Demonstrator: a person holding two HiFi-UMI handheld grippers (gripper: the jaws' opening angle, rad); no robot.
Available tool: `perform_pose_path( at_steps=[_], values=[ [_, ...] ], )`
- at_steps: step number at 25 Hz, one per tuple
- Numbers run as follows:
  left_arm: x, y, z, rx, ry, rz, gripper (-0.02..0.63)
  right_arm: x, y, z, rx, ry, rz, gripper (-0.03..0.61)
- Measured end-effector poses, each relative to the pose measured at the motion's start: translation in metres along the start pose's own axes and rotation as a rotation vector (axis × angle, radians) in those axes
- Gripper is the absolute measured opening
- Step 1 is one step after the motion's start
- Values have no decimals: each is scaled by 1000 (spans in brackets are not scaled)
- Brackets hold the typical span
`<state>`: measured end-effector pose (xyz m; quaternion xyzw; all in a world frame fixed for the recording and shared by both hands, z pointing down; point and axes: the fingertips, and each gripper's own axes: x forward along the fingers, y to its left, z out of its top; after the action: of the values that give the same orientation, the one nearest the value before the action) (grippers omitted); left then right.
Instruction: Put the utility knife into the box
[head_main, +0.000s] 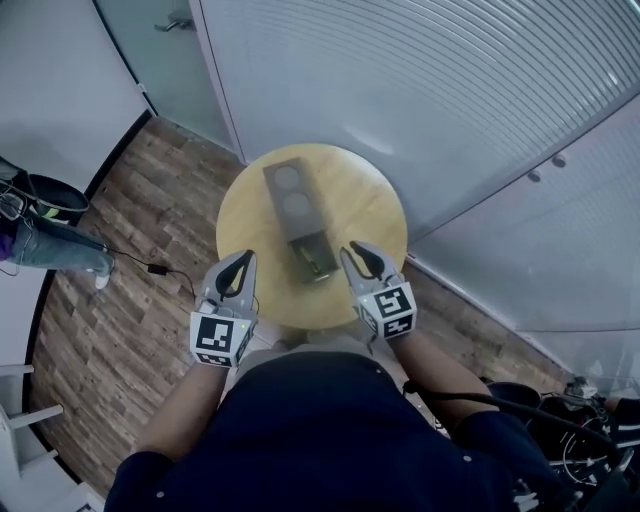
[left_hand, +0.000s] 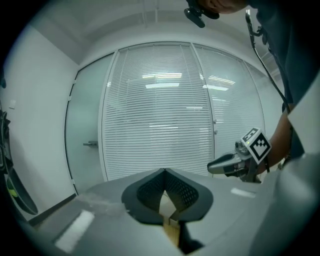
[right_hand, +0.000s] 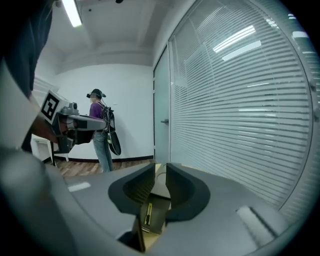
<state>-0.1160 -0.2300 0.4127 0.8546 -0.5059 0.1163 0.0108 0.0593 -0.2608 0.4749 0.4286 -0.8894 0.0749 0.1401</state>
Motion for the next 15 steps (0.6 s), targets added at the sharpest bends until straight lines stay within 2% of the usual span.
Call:
perform_pose_path(
  at_steps=[4,7,10,15],
  values=[
    [-6,-2,18,34,-28,-8,3,-16,-5,29,13,-89,-18,32],
    [-13,-5,26,31,-39,2,3,-36,-6,40,43,-145,-17,17],
    [-17,-4,34,3,-25,20,3,-50,-7,46,49,-161,-18,9],
    [-19,5,49,5,-67,47,3,-65,-5,58,5,-191,-12,8]
  ],
)
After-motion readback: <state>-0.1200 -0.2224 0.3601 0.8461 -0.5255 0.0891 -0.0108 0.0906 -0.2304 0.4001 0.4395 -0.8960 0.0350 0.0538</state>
